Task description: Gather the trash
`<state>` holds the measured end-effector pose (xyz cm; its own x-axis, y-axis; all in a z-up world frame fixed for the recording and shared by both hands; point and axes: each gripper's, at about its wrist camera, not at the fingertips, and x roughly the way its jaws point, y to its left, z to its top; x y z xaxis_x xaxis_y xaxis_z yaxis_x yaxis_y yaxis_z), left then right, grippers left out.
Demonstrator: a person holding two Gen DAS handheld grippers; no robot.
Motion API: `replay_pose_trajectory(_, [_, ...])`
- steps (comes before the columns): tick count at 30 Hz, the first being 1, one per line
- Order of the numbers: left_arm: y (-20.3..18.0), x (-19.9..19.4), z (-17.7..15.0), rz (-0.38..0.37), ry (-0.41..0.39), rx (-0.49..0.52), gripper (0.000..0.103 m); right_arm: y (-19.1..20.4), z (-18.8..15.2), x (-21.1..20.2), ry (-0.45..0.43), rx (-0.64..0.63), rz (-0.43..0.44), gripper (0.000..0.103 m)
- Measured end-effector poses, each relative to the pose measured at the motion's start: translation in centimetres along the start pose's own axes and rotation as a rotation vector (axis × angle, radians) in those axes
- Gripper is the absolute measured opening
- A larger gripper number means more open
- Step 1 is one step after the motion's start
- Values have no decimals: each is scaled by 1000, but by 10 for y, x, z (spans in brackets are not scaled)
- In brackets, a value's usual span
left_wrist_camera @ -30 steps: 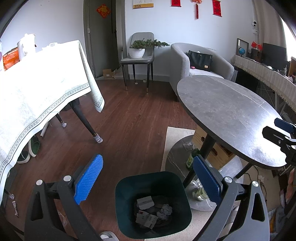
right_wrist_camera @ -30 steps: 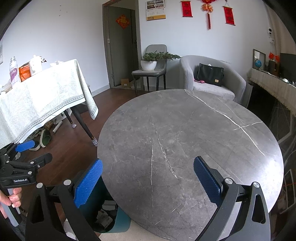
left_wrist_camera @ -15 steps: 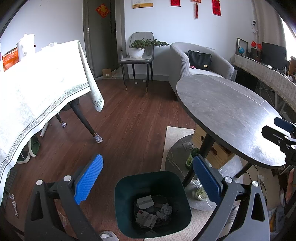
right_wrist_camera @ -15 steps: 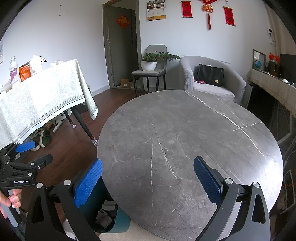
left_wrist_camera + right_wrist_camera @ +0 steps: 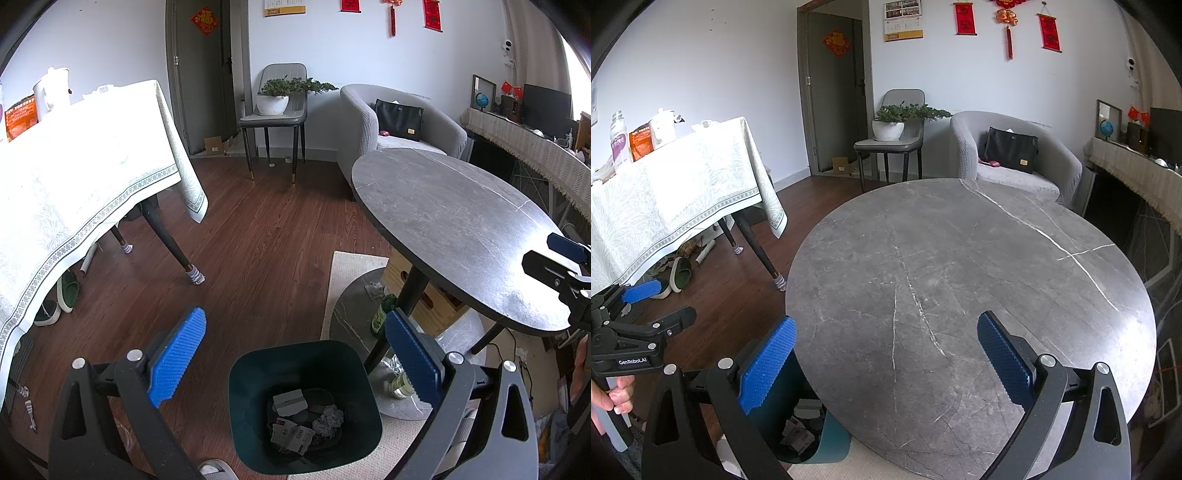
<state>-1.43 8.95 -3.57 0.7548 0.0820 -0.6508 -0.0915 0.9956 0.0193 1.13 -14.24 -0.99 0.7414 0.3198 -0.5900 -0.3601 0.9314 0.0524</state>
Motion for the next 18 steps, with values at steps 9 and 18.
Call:
replay_pose_trajectory(9, [-2,-1,-1,-3,0,4,99,0,-1,-1,-1,-2,-2,99])
replay_pose_trajectory(18, [-2,2,-3,-9,8,0,99,-1,-1,-1,-2,-4,-2,99])
